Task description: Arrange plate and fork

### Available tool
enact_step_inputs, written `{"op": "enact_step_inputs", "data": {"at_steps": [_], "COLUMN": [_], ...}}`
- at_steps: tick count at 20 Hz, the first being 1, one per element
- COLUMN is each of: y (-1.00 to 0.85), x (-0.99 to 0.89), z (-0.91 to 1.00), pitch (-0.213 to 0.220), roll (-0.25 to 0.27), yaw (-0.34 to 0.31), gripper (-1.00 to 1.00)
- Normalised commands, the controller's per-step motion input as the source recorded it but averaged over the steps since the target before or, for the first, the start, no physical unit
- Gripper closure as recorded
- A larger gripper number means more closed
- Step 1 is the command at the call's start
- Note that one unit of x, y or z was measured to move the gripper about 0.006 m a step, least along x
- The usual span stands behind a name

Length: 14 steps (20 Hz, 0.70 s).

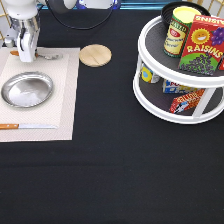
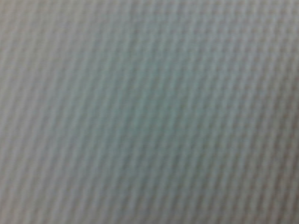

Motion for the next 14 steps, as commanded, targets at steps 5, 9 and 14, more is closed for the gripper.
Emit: {"op": "enact_step_inputs", "data": {"at_steps": [5, 9, 14], "y": [0.13, 0.08, 0.01], "x": [-0.17, -0.03, -0.05], "z": [0.07, 0.03, -0.07], "pitch": [0.000, -0.013, -0.045], "roll": [0.000, 0.000, 0.000], "yaw": [0.035, 0.089, 0.105], "gripper": [1.00, 1.00, 1.00]}}
